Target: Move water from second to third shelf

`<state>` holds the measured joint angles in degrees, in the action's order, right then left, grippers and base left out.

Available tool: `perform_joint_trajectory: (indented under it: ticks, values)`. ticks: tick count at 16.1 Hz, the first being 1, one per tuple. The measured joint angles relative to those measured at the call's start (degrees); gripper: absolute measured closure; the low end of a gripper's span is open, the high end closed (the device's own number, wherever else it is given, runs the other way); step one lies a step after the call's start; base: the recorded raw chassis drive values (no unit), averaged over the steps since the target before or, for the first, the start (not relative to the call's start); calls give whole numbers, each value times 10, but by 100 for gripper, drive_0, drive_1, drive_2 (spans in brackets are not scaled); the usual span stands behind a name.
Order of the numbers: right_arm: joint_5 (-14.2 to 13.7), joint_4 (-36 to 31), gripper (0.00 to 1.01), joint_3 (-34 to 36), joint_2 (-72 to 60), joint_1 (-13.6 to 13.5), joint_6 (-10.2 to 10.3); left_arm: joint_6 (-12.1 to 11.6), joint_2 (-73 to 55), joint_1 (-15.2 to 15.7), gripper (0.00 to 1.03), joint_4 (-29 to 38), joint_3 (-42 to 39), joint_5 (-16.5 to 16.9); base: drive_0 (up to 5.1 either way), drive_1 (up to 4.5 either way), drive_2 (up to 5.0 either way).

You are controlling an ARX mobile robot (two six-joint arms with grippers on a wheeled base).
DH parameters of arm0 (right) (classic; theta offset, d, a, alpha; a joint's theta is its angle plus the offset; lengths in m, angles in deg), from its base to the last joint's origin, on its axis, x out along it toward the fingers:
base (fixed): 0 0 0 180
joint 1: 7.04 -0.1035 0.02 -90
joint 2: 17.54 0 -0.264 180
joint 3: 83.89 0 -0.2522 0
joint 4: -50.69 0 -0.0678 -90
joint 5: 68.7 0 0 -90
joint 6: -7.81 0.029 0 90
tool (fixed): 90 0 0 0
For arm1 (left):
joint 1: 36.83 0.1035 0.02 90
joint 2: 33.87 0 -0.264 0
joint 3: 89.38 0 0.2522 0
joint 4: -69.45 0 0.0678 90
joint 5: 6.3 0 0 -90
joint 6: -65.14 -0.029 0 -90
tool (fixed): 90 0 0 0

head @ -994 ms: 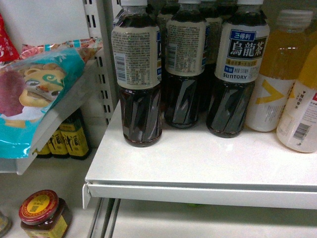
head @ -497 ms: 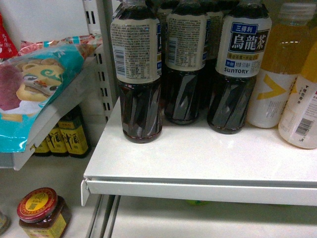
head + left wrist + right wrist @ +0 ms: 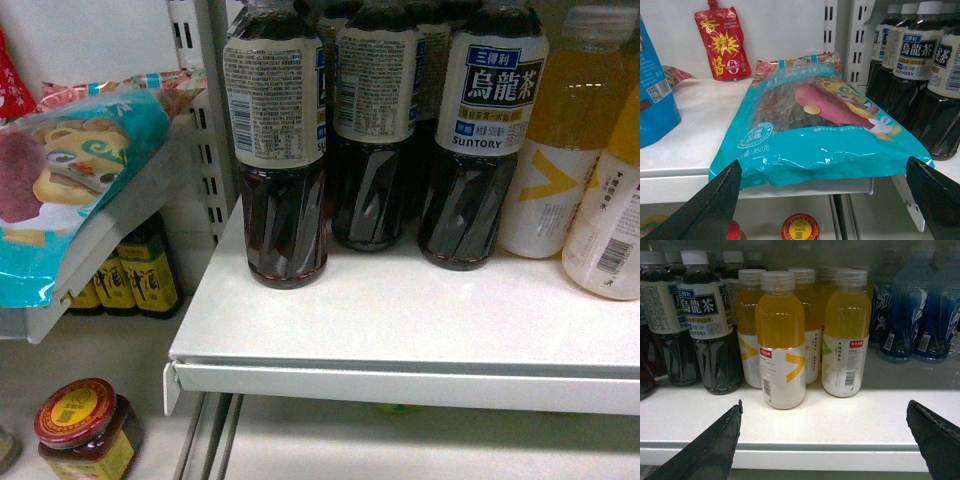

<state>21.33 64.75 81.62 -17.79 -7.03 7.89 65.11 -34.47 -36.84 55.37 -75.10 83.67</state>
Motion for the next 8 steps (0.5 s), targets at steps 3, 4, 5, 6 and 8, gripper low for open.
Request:
perform_joint_trajectory:
  ticks: [3,4,5,6,8]
  values:
    - [0,0,3,0,0,0,0,0,0,0,5,0,0,0,0,0,0]
    - [0,0,3,0,0,0,0,0,0,0,5,0,0,0,0,0,0]
    - [0,0,3,0,0,0,0,0,0,0,5,0,0,0,0,0,0]
    - [0,0,3,0,0,0,0,0,0,0,5,0,0,0,0,0,0]
    - [0,0,3,0,0,0,0,0,0,0,5,0,0,0,0,0,0]
